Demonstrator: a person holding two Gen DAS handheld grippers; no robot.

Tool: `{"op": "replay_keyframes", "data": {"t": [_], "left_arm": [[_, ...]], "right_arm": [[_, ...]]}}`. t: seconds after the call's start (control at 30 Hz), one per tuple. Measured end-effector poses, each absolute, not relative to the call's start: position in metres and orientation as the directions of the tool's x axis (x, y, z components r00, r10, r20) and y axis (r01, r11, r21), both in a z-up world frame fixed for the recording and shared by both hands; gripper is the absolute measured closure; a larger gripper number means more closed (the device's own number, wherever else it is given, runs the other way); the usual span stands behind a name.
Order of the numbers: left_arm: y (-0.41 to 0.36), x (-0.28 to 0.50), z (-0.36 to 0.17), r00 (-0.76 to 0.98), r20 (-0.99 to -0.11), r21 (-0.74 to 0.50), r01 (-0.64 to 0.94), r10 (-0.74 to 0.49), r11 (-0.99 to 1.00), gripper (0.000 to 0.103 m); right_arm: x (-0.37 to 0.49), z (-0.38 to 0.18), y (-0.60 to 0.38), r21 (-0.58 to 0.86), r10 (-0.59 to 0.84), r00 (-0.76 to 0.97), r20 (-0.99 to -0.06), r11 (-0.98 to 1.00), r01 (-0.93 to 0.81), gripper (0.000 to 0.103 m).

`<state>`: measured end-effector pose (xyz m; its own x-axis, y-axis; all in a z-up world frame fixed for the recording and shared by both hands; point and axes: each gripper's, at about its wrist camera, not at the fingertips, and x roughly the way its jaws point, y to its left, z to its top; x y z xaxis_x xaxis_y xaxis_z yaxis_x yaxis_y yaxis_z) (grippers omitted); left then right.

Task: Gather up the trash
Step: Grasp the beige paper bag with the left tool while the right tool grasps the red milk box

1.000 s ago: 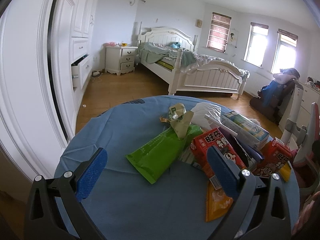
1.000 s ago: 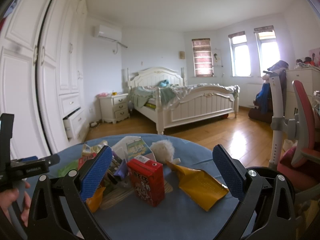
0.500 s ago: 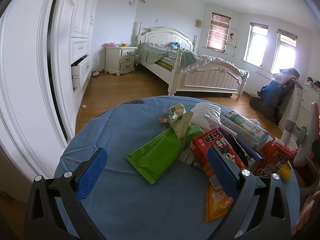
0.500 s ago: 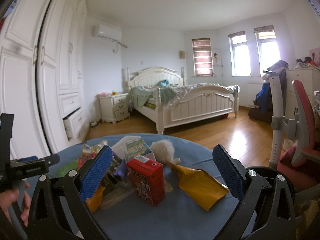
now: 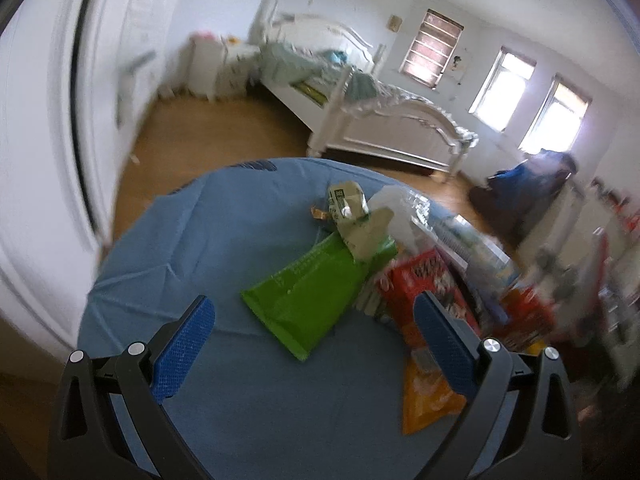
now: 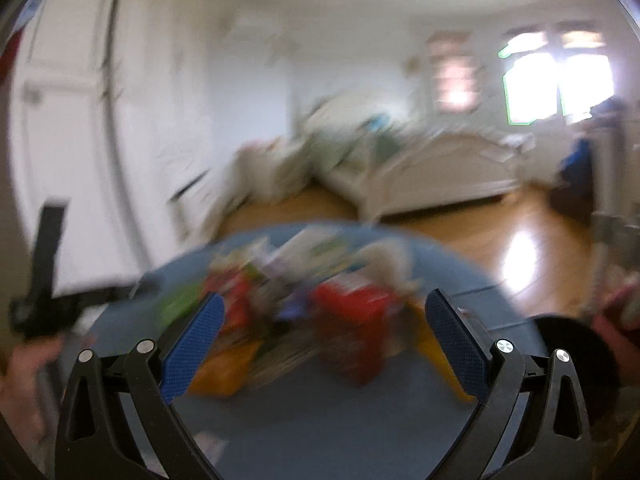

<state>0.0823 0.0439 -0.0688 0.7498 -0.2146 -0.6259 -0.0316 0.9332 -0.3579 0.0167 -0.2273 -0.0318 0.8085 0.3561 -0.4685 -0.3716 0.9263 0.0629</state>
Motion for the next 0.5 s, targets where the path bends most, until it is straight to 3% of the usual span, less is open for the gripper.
{"op": "replay_keyframes", "data": {"t": [0.13, 0.27, 0.43, 0.5], "left_arm": [[0.056, 0.125, -0.060, 0.683, -0.656, -0.409, 0.038, -0.323, 0.912, 0.005], [0.046, 0.167, -0.056, 0.632, -0.657, -0.439, 0.123, -0.411, 0.890, 0.005], [0.014, 0.220, -0.066, 0.556, -0.704, -0.416, 0.180, -0.441, 0.891, 0.006], [0.010, 0.235, -0.070, 0.536, -0.730, -0.401, 0.168, -0.425, 0.901, 0.019]], "right_arm": [[0.025, -0.031, -0.175, -0.062, 0.396, 0.736, -0.549, 0.859, -0.508, 0.007], [0.049, -0.044, -0.135, -0.109, 0.388, 0.670, -0.633, 0.812, -0.573, 0.029], [0.082, -0.068, -0.119, -0.108, 0.332, 0.631, -0.701, 0.825, -0.554, 0.029], [0.088, -0.073, -0.115, -0.115, 0.313, 0.621, -0.719, 0.827, -0.550, 0.031]]}}
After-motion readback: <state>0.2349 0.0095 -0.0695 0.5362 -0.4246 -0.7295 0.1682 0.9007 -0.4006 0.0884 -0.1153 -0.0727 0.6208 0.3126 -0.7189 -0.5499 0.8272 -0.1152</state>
